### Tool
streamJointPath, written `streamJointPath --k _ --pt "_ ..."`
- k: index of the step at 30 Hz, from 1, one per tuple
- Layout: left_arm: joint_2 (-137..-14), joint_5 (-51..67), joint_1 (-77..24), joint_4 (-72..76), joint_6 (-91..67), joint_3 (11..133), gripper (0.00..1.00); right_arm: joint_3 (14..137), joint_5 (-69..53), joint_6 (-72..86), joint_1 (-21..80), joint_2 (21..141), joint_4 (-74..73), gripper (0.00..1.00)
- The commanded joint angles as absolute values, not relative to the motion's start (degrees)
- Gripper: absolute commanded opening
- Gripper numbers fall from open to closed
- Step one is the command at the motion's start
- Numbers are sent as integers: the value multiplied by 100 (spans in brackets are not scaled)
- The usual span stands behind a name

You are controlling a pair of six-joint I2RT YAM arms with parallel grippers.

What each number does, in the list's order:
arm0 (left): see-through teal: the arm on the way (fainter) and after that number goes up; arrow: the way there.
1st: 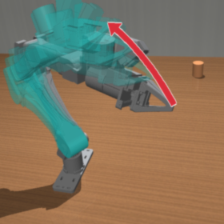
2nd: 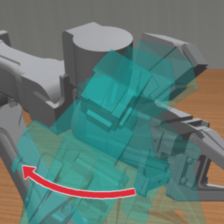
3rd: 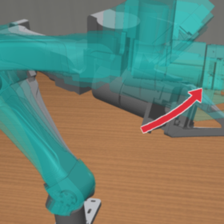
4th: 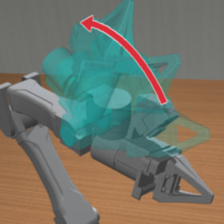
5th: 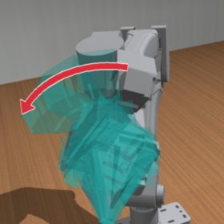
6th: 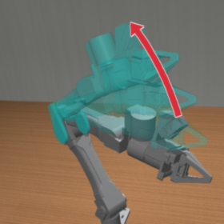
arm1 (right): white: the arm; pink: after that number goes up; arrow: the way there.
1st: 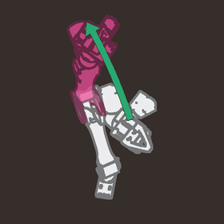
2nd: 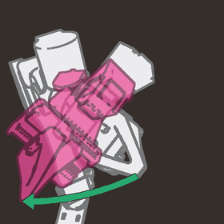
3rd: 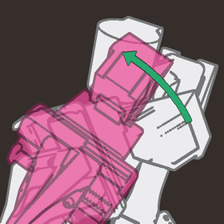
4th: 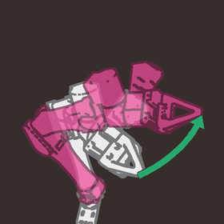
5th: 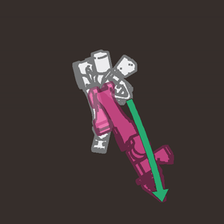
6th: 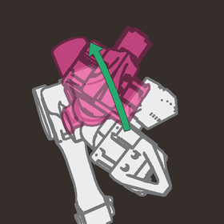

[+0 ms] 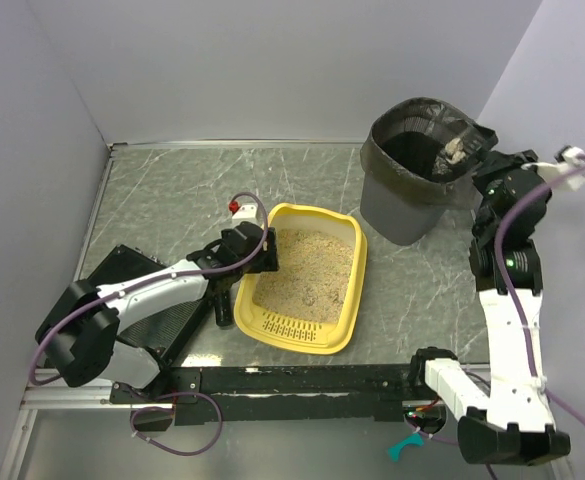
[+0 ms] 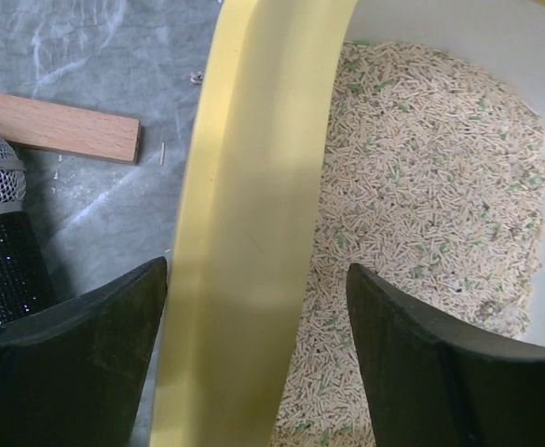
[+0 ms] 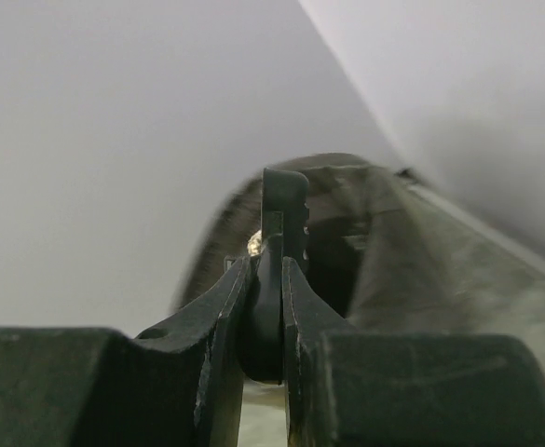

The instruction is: Clean the litter box

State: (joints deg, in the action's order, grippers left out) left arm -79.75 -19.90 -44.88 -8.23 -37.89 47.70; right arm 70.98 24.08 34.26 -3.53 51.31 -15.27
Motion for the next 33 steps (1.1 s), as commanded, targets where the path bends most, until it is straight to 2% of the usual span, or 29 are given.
streamJointPath --k 1,3,7,8,11,15,16,20,24,25,27,28,33 --pt "-8173 -2284 -4474 -878 -3621 5080 76 7277 2366 1680 -378 5483 -1239 2" --pt "-8401 -2504 -4482 -1202 -3673 5220 66 7330 2050 1381 -369 5633 -1283 6" --pt "-8631 -2759 -4474 -1590 -3674 5414 60 7418 1004 608 -369 5897 -1178 9" --pt "-8640 -2786 -4482 -1634 -3691 5431 56 7366 706 285 -369 5897 -1126 11" --pt "-8613 -2926 -4483 -2055 -4137 5571 38 6963 432 53 -369 5740 -617 20" --pt "-8683 -3269 -4640 -3152 -5122 5932 27 6548 623 -79 -369 5528 271 27" --pt "-8736 -3357 -4684 -3442 -5385 6037 26 6548 676 -44 -369 5537 290 27" --pt "-9333 -3971 -5315 -5232 -6956 6714 34 6697 686 -9 -369 5625 246 28" --pt "-10062 -3693 -5703 -6596 -7944 7487 41 6759 607 246 -369 5608 263 29" --pt "-10194 -3622 -5817 -6740 -8076 7697 70 6750 580 298 -369 5573 290 29" --pt "-10152 -3211 -6169 -6637 -7973 7778 85 6732 458 325 -369 5494 299 29" --pt "-9908 -3060 -6257 -6470 -7841 7709 99 6750 414 360 -369 5484 290 29" --pt "-8668 -3214 -6574 -6019 -6909 7506 99 6838 465 396 -369 5458 88 29"
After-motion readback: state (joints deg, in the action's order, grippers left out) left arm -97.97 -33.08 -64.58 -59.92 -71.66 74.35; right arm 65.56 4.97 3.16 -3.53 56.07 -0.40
